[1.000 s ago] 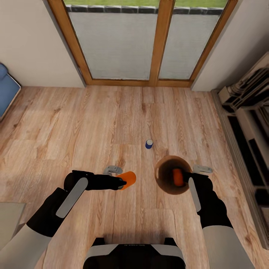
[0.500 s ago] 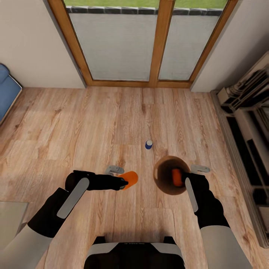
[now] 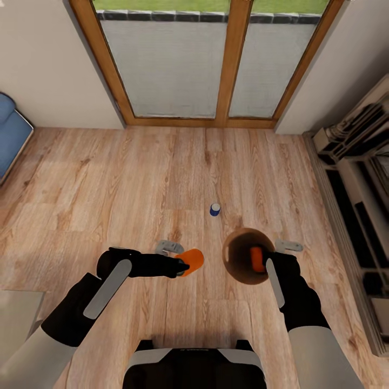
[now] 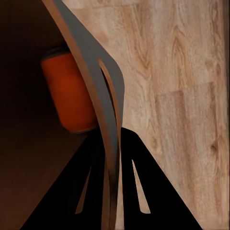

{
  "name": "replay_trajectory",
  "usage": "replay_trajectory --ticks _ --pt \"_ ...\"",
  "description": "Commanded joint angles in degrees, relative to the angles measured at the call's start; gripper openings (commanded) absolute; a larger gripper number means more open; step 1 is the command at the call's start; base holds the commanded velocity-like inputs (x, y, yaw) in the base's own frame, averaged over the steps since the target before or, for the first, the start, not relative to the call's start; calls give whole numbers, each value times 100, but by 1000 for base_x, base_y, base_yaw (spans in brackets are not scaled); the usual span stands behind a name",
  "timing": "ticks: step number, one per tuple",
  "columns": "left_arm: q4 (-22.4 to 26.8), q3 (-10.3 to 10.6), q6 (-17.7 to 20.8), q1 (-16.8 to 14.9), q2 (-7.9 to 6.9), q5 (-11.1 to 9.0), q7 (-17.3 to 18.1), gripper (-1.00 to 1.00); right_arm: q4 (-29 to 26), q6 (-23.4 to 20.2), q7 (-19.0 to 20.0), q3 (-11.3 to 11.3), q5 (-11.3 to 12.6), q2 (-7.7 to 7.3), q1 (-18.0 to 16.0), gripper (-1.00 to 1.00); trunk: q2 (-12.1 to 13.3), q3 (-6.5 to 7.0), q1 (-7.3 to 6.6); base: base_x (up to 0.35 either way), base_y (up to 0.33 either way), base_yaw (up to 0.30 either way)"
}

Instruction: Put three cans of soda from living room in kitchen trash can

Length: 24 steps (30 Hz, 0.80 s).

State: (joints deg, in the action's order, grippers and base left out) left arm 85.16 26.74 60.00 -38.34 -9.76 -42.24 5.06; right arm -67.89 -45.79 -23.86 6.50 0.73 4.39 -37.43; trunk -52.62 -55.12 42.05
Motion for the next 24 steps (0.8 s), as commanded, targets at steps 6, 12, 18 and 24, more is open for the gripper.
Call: replay_trajectory --ticks 6,12,18,24 --pt "12 50 0 -2 0 -199 -2 -100 74 16 -13 -5 12 7 -4 -100 242 109 -133 0 0 0" --pt "17 160 0 -4 0 -260 -1 -100 311 307 -94 -89 9 9 -18 -100 483 216 -264 0 0 0" --pt "18 226 0 0 0 -267 -2 -100 451 484 -314 -231 17 18 -27 -100 723 324 -396 0 0 0" --pt "20 304 0 1 3 -274 1 -100 489 498 -342 -339 15 21 -27 -100 964 432 -528 0 0 0"
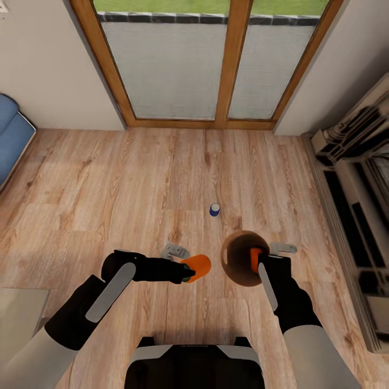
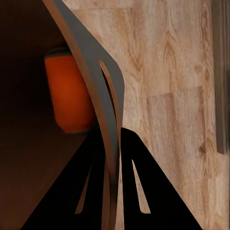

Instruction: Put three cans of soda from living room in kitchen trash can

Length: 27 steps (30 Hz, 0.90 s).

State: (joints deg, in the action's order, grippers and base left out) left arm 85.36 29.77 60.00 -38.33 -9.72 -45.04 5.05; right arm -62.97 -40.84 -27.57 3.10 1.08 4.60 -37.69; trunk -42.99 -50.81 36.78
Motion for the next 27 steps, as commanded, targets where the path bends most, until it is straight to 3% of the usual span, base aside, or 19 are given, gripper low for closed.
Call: replay_trajectory --ticks 1,27 --pt "-1 9 0 0 2 5 3 -100 0 4 26 -18 -20 17 -1 -100 41 19 -23 0 0 0" --pt "25 72 0 39 31 4 -4 -100 179 8 -152 -740 19 275 -1 -100 1084 486 -594 0 0 0"
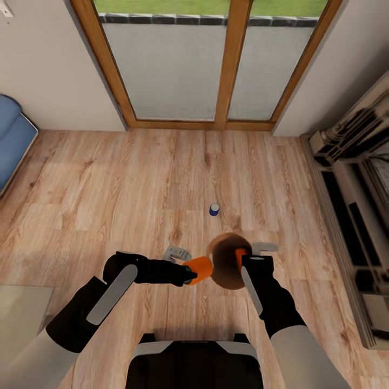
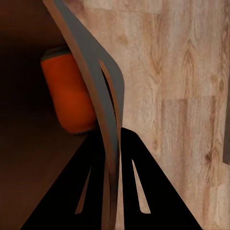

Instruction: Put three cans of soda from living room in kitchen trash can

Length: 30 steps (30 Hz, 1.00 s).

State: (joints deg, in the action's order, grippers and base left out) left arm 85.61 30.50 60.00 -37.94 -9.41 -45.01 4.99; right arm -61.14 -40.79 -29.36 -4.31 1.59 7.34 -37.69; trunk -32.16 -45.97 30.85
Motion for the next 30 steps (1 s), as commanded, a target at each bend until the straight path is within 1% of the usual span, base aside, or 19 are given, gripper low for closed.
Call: replay_trajectory --ticks 1,6,9,12,17,19,21,30 --pt "0 0 0 2 0 1 2 -100 -1 2 27 -15 -30 13 -1 -100 41 19 -23 0 0 0" --pt "0 0 0 5 1 1 2 -100 10 1 27 -49 -28 42 -1 -100 242 109 -133 0 0 0" --pt "-2 0 0 6 3 1 2 -100 13 1 27 -224 -22 53 -1 -100 362 162 -198 0 0 0" --pt "-8 0 0 6 12 -3 2 -100 17 1 27 -339 -19 80 -1 -100 482 216 -264 0 0 0" --pt "-26 0 0 6 32 -7 2 -100 20 1 27 -435 -17 134 1 -100 482 216 -264 0 0 0" --pt "-30 -2 0 6 34 -7 2 -100 17 1 31 -527 -14 145 0 -100 482 216 -264 0 0 0" --pt "-37 -6 0 6 35 -8 2 -100 16 -4 34 -701 -12 161 4 -100 482 216 -264 0 0 0" --pt "-74 -8 0 6 36 -8 -17 -100 15 -31 50 -1055 -2 224 7 -100 482 216 -264 0 0 0"
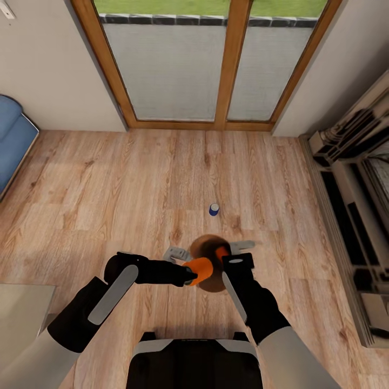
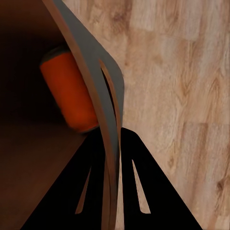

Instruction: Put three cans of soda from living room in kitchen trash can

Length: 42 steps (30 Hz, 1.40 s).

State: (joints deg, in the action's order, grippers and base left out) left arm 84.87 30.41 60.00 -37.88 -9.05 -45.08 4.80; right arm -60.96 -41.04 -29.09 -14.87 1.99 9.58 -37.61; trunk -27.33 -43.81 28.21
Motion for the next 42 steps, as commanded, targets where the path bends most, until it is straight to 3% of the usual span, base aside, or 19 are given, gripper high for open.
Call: replay_trajectory --ticks 1,5,9,13,29,38,42 --pt "-3 0 0 0 0 -1 -1 -100 -3 -14 25 -72 -41 10 -1 -100 -1 0 0 0 0 0" --pt "-16 -6 0 0 2 1 2 -100 -7 -31 27 -184 62 23 -1 -100 -1 0 0 0 0 0" --pt "-25 -10 -48 0 7 6 -10 -100 -11 -46 27 -467 323 25 -1 -100 -1 0 0 0 0 0" --pt "-33 -18 -146 0 8 9 -13 -100 -12 -52 25 -625 405 27 -1 -100 -1 0 0 0 0 0" --pt "-432 -18 -202 0 9 61 -33 -100 -46 -54 18 -779 434 41 -1 -100 -1 0 0 0 0 0" --pt "-765 -8 -479 0 9 73 -47 -100 -54 -61 18 -839 434 41 -1 -100 -1 0 0 0 0 0" --pt "-877 -9 -582 0 9 75 -49 -100 -56 -66 18 -1000 440 41 1 -100 -1 0 0 0 0 0"
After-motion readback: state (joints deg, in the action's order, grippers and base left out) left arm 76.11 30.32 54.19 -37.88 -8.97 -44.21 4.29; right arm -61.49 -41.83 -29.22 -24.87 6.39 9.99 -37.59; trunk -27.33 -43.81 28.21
